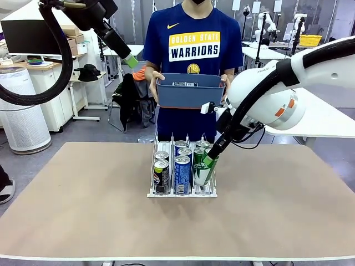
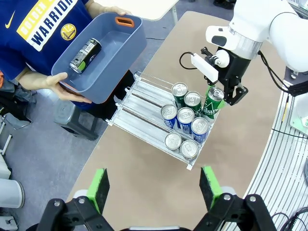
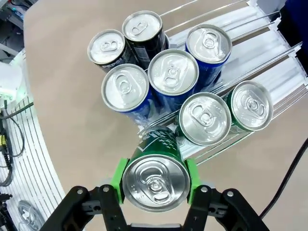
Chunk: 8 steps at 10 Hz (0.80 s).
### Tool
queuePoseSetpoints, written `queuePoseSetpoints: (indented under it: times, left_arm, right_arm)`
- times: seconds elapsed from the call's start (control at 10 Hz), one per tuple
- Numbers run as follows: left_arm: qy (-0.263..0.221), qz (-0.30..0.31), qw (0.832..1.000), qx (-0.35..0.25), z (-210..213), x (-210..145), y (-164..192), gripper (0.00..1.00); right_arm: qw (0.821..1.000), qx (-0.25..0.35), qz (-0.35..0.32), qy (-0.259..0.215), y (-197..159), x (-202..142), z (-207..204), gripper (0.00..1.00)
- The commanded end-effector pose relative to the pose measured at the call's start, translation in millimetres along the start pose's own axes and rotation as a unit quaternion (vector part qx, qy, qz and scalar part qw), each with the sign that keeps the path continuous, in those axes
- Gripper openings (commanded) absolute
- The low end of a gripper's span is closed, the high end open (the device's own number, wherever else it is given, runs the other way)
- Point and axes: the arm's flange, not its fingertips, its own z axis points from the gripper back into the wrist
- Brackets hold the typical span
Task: Fill the beverage cans into the dispenser.
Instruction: Place the picked Sprite in the line of the Automatic Can Dispenser with the same cans.
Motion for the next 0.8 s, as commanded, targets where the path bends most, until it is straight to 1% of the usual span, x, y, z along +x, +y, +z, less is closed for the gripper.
queuePoseSetpoints:
  times: [0.0,0.1,0.3,0.4,0.5,0.7]
  left_arm:
    - [0.001,0.001,1.0,0.002,-0.1,-1.0,0.6,1.0]
    - [0.001,0.001,1.0,0.002,-0.1,-1.0,0.6,1.0]
    - [0.001,0.001,1.0,0.002,-0.1,-1.0,0.6,1.0]
    - [0.001,0.001,1.0,0.002,-0.1,-1.0,0.6,1.0]
    - [0.001,0.001,1.0,0.002,-0.1,-1.0,0.6,1.0]
    - [0.001,0.001,1.0,0.002,-0.1,-1.0,0.6,1.0]
  right_arm:
    - [0.999,-0.042,0.022,-0.014,-12.2,12.3,-3.0,0.58]
    - [0.999,-0.045,0.026,-0.014,-11.8,14.3,-6.0,0.58]
    - [0.998,-0.046,0.038,0.006,-12.3,18.7,-12.7,0.58]
    - [0.998,-0.038,0.045,0.034,-12.1,19.7,-16.5,0.58]
    - [0.997,-0.038,0.036,0.058,-11.4,21.2,-20.2,0.58]
    - [0.994,-0.034,0.045,0.097,-10.7,21.3,-21.9,0.58]
